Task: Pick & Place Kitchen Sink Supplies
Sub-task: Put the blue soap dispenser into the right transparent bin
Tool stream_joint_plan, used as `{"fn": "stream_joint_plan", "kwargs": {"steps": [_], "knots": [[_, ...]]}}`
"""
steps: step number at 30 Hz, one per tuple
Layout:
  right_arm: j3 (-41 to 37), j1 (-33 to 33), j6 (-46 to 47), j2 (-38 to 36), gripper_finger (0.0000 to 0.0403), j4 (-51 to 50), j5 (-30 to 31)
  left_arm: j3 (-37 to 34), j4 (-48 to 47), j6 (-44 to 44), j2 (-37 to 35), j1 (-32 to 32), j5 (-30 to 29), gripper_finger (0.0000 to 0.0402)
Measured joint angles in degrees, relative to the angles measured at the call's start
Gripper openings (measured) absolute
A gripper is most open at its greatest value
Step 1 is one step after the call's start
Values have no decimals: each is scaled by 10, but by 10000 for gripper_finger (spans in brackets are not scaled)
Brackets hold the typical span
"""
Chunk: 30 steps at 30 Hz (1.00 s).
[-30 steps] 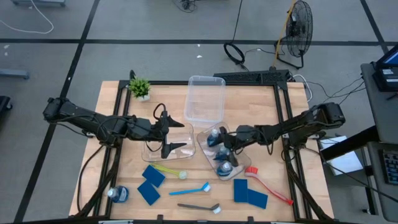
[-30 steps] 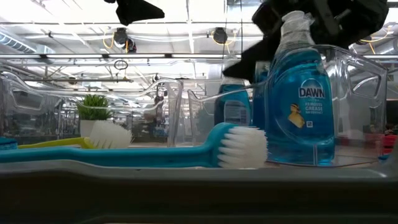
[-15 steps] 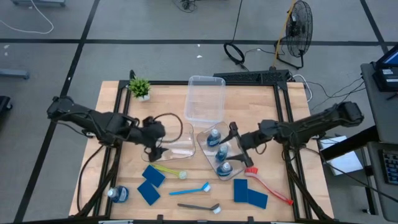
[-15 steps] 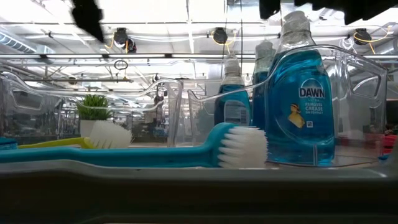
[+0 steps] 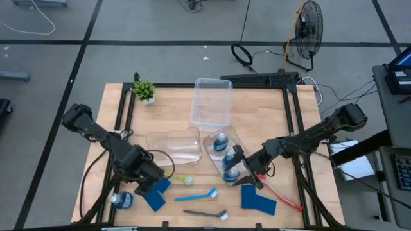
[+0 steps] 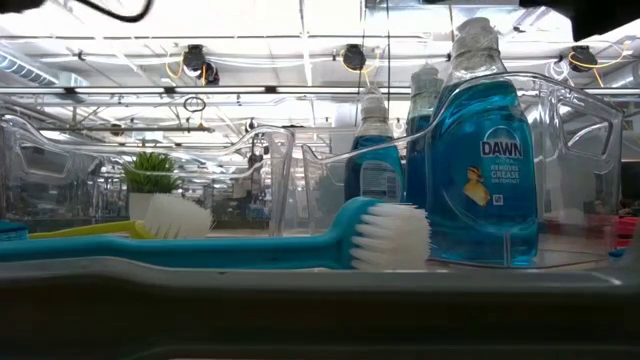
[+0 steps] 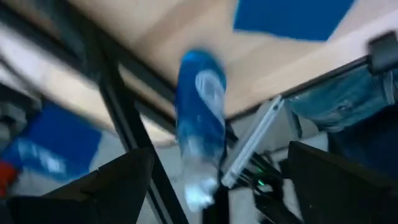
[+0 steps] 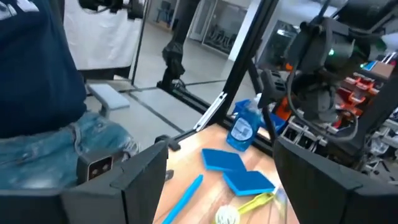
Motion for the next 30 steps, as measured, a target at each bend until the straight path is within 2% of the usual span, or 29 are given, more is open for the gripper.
{"fn": "stream_joint_plan", "kwargs": {"steps": [8, 18, 24, 30], "knots": [[0, 0, 0, -6, 279, -4, 0, 0, 19, -260, -8, -64, 13, 376], [0, 0, 32, -6, 279, -4, 0, 0, 105, -496, -9, -145, -9, 376], [0, 6, 55, -6, 279, -4, 0, 0, 95, -550, -9, -191, -75, 376], [0, 24, 52, -6, 279, -4, -1, -3, 77, -549, -8, -211, -104, 376]]}}
